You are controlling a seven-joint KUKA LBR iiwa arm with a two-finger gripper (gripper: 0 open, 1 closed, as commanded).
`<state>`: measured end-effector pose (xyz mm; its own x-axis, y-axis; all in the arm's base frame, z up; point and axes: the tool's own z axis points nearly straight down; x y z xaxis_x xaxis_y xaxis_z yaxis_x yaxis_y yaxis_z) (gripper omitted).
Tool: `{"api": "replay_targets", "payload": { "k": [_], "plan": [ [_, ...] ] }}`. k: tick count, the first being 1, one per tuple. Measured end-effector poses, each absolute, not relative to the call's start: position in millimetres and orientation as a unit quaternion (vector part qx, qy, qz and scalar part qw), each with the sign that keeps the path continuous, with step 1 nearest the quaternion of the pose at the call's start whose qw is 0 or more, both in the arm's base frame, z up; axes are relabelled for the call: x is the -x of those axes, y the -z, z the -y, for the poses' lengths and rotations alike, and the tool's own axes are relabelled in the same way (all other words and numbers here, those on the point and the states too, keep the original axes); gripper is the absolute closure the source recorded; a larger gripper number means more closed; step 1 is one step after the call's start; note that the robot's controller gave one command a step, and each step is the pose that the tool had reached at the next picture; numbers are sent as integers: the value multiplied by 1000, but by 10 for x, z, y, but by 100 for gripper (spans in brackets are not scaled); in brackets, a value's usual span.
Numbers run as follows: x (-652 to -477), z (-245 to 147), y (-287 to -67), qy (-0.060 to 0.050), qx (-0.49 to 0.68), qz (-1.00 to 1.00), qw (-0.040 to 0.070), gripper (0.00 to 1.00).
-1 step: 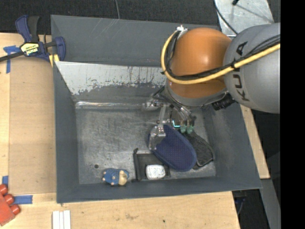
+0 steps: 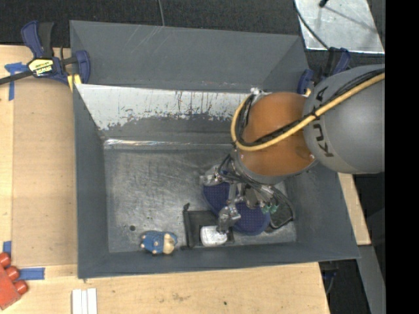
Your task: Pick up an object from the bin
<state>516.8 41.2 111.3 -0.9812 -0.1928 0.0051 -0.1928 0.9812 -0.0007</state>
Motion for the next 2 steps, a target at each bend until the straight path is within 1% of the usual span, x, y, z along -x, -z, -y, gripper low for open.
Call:
{"api": "replay_targets", "payload": {
  "k": [1,2],
  "plan": [
    [-5571,-287,-738,1,-286,958,-1,0],
    [-6080,-190,-735,2,-152,988,-1,0]
  ]
}}
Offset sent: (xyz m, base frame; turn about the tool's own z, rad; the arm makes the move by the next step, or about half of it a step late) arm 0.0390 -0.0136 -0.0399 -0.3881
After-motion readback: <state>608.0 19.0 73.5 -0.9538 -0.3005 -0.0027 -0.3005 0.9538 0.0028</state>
